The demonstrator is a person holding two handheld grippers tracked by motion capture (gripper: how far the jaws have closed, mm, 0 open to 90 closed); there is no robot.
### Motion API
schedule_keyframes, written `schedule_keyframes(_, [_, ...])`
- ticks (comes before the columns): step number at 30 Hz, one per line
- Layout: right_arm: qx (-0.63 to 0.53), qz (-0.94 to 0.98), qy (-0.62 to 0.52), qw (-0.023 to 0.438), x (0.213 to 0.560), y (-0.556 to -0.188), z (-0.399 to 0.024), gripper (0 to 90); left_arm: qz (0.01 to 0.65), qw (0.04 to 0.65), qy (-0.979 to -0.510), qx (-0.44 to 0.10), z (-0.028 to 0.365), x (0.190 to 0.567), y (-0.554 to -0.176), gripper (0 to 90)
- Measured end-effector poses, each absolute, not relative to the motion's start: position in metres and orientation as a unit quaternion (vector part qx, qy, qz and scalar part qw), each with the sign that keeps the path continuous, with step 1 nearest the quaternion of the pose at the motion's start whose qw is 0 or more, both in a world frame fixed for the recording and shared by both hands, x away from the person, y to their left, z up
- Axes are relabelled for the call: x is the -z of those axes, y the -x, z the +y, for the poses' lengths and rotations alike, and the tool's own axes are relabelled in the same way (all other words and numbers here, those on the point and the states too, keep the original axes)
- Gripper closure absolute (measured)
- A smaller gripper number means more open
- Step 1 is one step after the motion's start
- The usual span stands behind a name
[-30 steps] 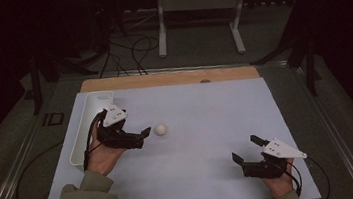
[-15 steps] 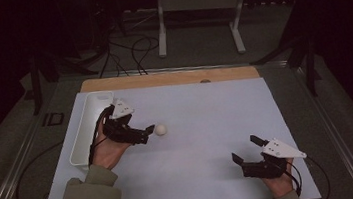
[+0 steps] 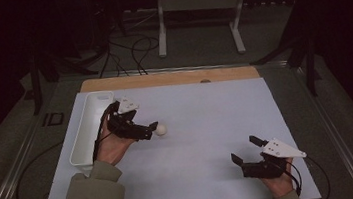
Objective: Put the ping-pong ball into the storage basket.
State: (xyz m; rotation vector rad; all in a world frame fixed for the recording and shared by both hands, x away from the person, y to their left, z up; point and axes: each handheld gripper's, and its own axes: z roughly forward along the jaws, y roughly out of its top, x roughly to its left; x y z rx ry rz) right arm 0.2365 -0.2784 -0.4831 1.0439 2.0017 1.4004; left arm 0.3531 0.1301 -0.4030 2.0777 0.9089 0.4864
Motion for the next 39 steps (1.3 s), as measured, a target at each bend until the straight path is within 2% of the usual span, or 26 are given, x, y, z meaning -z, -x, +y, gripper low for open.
schedule_keyframes(16, [-0.513,0.731,-0.381,0.24,0.484,-0.237,-0.279,7.7,0.352,0.388,-0.831,-0.188,0.113,0.405,-0.363,0.0])
schedule_keyframes(39, [-0.512,0.734,-0.378,0.236,0.484,-0.237,-0.279,7.7,0.364,0.368,-0.839,-0.17,0.102,0.426,-0.38,0.0])
